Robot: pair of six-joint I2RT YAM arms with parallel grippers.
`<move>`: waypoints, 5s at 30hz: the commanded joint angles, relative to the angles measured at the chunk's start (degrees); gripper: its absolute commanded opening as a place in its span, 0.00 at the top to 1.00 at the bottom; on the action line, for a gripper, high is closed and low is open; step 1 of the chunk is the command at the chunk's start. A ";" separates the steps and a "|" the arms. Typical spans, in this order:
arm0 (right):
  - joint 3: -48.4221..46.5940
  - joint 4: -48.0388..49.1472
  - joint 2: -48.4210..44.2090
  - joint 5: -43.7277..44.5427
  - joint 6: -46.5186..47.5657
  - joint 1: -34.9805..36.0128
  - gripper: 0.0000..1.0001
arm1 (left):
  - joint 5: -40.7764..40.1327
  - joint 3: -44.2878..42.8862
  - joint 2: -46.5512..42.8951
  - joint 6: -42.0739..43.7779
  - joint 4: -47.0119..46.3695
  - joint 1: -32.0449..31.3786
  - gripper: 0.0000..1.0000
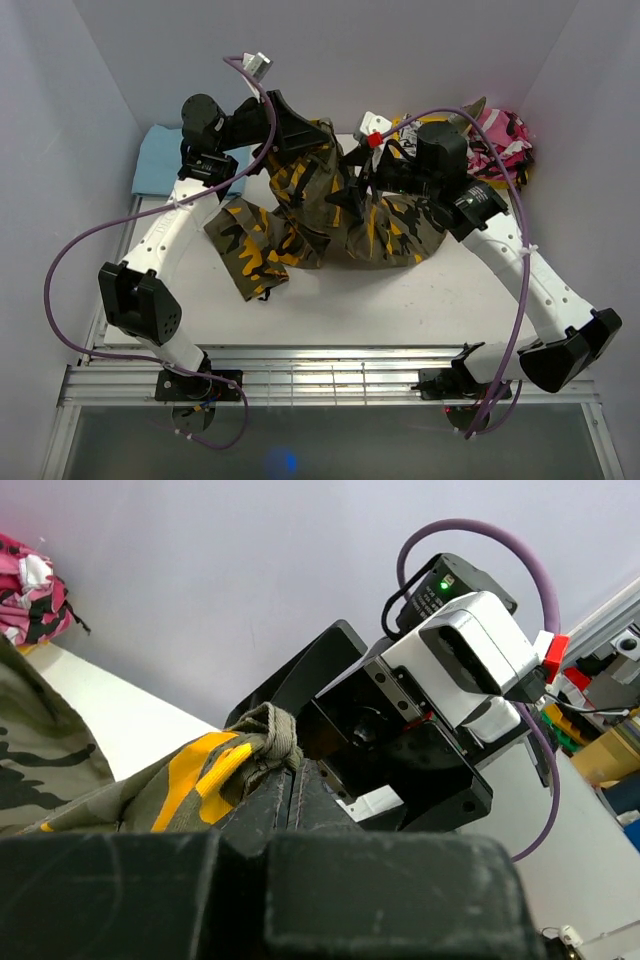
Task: Fold and stack the trousers
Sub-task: Flatten the trousers out
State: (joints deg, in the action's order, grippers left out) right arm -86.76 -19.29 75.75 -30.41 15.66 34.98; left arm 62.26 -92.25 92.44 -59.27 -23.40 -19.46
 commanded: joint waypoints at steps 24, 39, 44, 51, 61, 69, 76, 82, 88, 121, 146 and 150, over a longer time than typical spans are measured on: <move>-6.84 -0.66 -0.70 5.46 21.25 0.53 0.10 | 4.89 4.97 -7.63 -11.31 -21.16 -1.81 1.00; -28.55 -14.27 17.86 -14.06 19.05 5.70 0.10 | 5.95 7.17 -9.65 -16.05 -29.24 0.73 1.00; -23.28 -11.56 14.96 -13.53 16.78 8.17 0.74 | 3.92 5.41 -8.86 -19.39 -32.41 5.66 1.00; -33.81 -4.63 18.73 -2.20 5.28 8.35 0.92 | -1.60 10.66 -13.51 -21.33 -30.05 23.52 0.32; -41.90 26.73 26.64 15.20 -5.37 9.93 0.92 | 3.64 23.41 -18.35 -19.68 -21.25 57.25 0.02; -47.89 50.54 34.55 18.72 10.50 19.32 0.92 | 17.19 48.00 -24.68 0.88 -28.19 52.18 0.02; -49.81 60.06 36.05 18.72 18.26 23.02 0.92 | 16.84 57.70 -21.44 27.34 -28.54 40.13 0.02; -52.28 62.79 36.49 20.04 24.23 23.29 0.92 | 21.06 63.74 -16.94 24.83 -47.36 32.31 0.02; -51.49 65.60 36.84 21.36 26.61 23.29 0.92 | 8.24 67.02 -18.53 18.59 -60.05 19.40 0.02; -33.04 70.00 30.79 37.69 18.09 21.01 0.92 | 4.45 28.62 -28.18 18.81 -30.74 76.15 1.00; 60.02 20.45 -51.38 39.12 18.33 -20.30 0.89 | 26.68 58.50 -26.28 34.65 -18.80 42.41 0.02; 63.30 10.35 -58.60 36.14 31.14 -20.48 0.45 | 28.18 52.54 -22.66 41.91 4.26 42.49 0.02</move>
State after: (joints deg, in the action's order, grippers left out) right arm -23.14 -2.79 20.73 7.33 34.35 14.61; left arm 85.97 -34.33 68.45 -23.35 -39.00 22.94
